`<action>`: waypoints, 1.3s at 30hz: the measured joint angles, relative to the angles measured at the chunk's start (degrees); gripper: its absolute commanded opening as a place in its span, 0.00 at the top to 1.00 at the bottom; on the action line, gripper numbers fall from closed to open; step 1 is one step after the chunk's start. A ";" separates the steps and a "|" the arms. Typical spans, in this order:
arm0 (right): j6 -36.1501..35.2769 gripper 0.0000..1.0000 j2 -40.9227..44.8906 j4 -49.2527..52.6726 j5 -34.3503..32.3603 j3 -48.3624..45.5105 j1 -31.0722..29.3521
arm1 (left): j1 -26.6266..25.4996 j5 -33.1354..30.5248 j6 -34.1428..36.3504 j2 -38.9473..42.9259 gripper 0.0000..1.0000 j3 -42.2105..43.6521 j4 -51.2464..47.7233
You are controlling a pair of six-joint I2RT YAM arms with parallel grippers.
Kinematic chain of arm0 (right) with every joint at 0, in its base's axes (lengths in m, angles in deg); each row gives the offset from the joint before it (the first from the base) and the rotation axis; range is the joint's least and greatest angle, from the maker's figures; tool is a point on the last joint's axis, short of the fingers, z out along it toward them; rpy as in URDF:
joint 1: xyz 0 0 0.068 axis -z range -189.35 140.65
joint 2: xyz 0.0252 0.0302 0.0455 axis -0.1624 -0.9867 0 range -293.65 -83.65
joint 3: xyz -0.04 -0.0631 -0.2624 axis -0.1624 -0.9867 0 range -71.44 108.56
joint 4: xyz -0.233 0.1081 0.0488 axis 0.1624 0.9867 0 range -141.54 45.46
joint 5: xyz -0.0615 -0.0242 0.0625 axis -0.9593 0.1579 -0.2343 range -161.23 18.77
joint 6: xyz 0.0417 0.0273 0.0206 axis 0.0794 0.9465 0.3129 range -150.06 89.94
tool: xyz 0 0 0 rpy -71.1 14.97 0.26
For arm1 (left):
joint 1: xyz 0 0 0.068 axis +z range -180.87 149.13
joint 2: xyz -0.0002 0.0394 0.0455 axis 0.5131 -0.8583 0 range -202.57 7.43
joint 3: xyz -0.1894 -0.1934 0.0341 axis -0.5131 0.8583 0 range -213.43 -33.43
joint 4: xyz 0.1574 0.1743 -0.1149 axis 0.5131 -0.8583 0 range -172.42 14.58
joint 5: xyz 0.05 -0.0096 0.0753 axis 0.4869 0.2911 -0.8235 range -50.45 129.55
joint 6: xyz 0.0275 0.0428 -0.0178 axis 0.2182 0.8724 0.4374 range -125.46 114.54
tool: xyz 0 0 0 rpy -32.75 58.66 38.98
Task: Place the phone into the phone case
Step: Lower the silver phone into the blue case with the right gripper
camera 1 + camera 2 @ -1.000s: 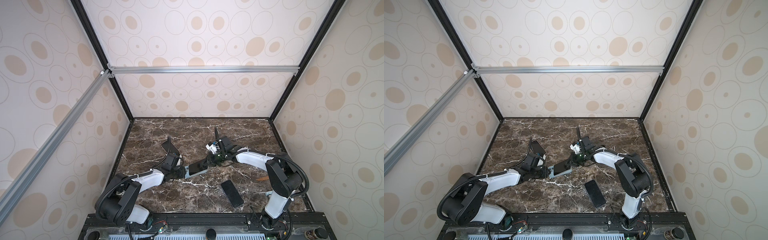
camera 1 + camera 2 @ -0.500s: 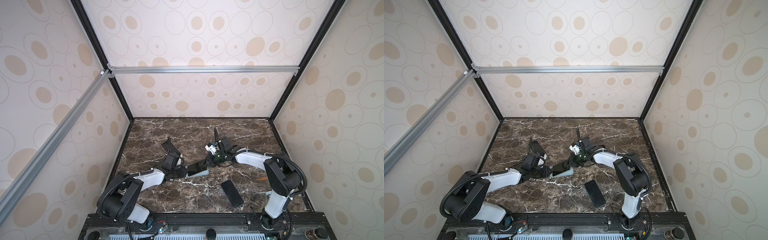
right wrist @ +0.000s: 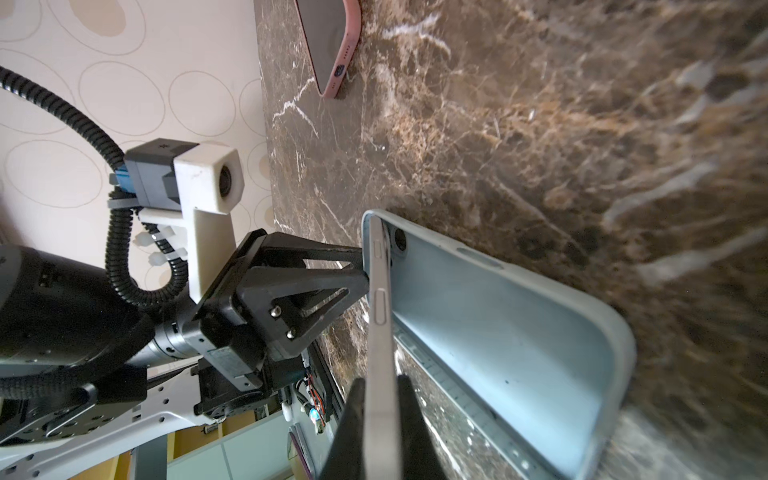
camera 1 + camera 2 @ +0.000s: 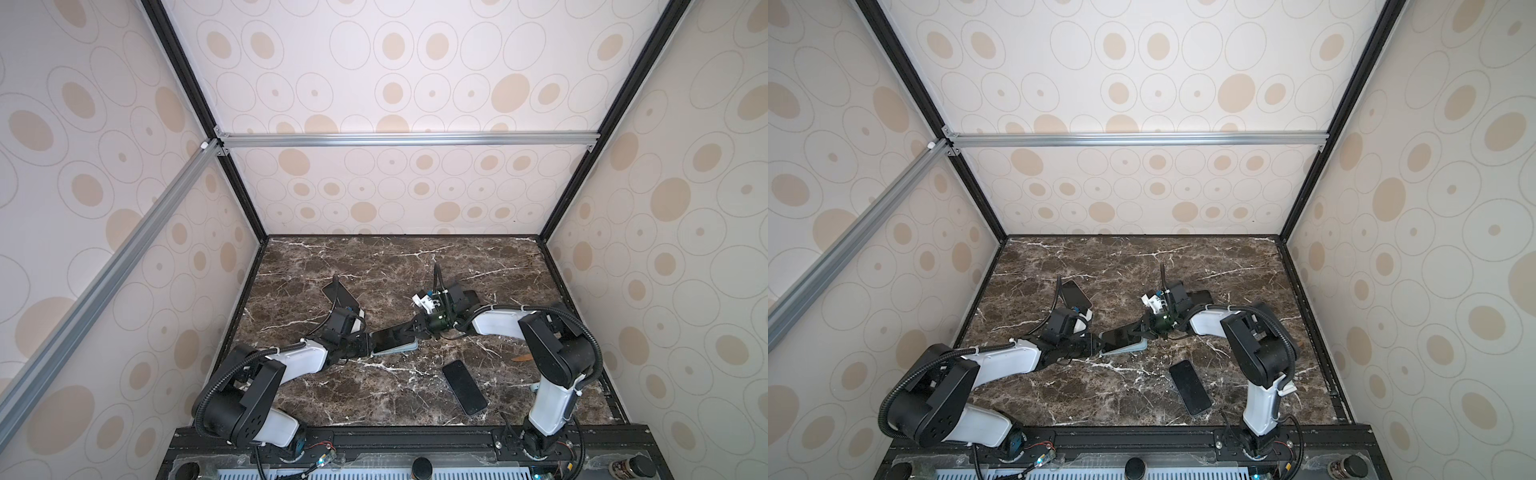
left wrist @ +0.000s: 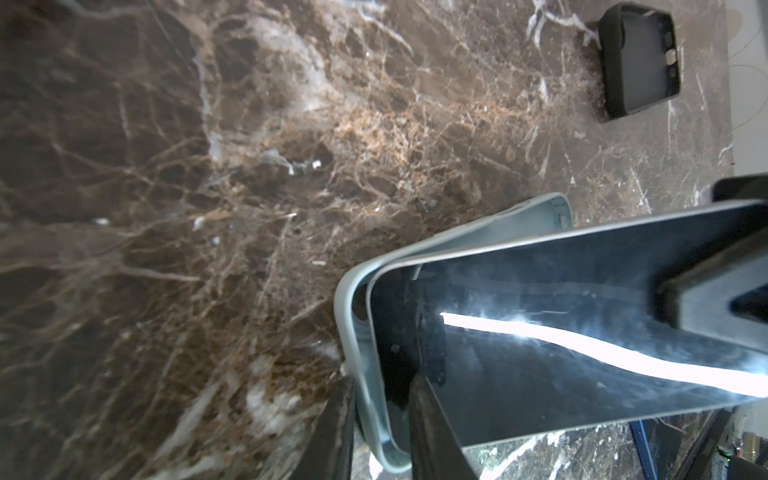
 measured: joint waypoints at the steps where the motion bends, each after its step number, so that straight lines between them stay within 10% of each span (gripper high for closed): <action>1: 0.44 1.00 -0.52 -1.44 0.59 -0.44 0.11 | 0.04 0.02 -0.02 0.00 0.76 0.07 0.26; 18: 0.42 0.90 -4.00 -7.26 4.24 -1.60 1.27 | 0.24 -1.62 0.04 -0.55 0.76 0.98 3.02; 39: -9.38 0.58 -2.64 19.23 -9.70 7.45 -0.74 | 0.09 -5.60 1.55 -0.68 0.76 0.61 1.77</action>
